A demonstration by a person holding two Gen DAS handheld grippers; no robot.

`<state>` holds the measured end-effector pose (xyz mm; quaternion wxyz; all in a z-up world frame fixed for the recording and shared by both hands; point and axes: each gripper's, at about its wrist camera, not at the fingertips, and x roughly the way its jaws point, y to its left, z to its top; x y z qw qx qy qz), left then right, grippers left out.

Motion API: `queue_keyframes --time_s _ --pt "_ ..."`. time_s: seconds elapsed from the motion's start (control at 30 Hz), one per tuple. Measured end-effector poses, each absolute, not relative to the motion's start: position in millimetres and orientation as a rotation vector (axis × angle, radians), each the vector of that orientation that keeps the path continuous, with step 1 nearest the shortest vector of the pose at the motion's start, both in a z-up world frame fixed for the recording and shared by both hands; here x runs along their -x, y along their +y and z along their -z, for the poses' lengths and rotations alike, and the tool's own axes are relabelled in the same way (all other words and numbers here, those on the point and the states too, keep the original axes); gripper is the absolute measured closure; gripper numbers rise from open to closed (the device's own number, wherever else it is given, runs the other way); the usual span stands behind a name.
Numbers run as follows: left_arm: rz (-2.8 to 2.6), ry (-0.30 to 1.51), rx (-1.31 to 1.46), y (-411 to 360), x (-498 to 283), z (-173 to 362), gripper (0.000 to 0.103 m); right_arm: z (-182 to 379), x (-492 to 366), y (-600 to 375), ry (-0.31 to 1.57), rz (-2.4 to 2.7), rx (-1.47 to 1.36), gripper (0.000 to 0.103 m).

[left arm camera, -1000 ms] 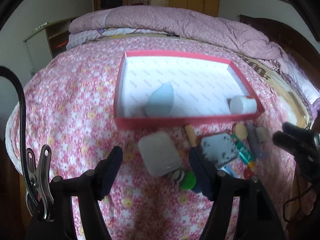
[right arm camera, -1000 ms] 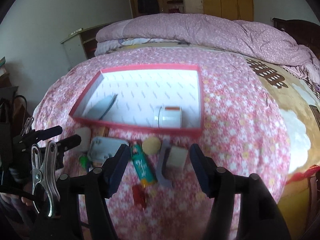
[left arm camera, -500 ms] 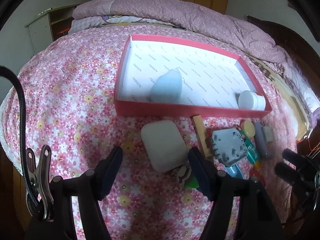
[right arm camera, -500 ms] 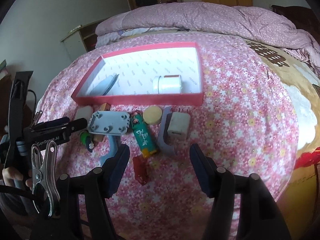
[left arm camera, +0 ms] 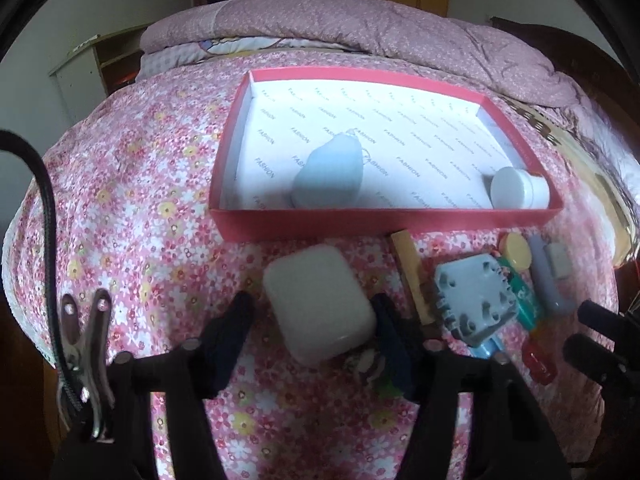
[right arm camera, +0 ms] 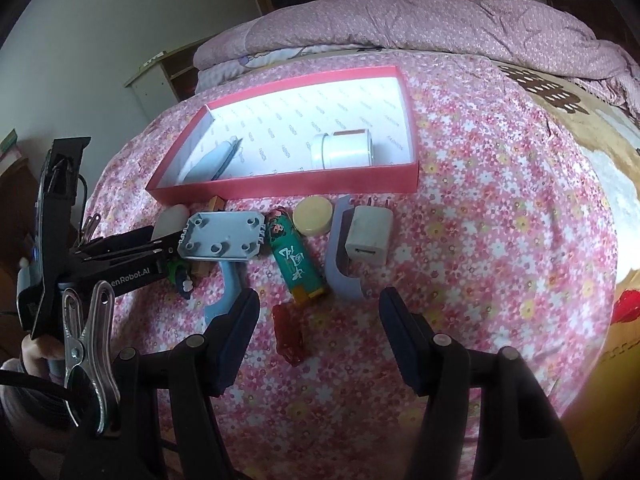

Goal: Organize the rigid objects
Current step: 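Grasp white square case with left tool while right tool moves to grey plate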

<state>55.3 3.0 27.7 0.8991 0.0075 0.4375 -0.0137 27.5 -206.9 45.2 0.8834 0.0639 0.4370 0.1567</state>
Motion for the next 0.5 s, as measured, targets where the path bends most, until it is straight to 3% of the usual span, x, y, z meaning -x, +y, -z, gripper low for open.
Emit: queue_keyframes --time_s 0.17,0.5 --pt "0.054 0.899 0.004 9 -53 -30 0.053 -44 -27 -204 0.926 -0.326 -0.134 0.039" --pt "0.024 0.849 -0.002 33 -32 -39 0.057 -49 -29 -187 0.955 -0.367 -0.122 0.039"
